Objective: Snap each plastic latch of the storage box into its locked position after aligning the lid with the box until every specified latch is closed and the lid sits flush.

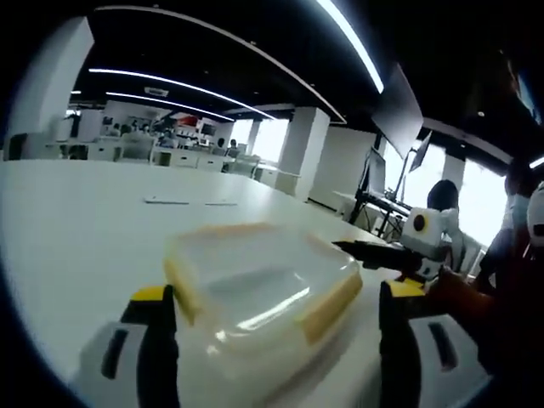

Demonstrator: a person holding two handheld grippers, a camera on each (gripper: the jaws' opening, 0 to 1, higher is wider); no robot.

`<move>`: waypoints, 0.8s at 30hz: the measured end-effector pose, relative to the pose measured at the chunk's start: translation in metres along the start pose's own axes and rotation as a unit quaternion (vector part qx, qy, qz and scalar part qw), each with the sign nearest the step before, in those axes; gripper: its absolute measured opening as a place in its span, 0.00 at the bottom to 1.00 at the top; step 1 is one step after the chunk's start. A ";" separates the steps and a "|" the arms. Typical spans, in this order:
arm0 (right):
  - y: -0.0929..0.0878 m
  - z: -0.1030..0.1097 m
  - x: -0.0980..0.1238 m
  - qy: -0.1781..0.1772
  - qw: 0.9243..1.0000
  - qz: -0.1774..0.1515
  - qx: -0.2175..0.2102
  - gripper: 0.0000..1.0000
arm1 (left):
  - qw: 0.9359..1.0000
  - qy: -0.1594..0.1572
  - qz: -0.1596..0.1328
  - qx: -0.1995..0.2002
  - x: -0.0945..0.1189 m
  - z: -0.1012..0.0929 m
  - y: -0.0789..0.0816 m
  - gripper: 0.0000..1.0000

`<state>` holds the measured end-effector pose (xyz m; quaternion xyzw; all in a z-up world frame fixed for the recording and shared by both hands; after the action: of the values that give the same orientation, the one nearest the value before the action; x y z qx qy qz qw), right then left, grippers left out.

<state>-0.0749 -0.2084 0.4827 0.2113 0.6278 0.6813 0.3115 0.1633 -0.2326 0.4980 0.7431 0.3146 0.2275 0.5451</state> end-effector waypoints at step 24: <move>-0.001 -0.001 -0.004 0.003 1.000 0.004 0.000 1.00 | 1.000 -0.004 0.004 0.025 0.004 0.000 0.000 1.00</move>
<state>-0.0724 -0.2122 0.4826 0.2121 0.6281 0.6831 0.3065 0.1656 -0.2299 0.4984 0.7586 0.3148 0.2189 0.5269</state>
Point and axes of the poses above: the point that each gripper's makers call its tool centre point, and the gripper's own axes: x roughly backward along the fingers, z roughly to its left, y roughly out of its top, the point moved 10 cm from there along x, roughly backward along the fingers, and after that the axes turned 13 degrees about -z, right-handed, at the moved point
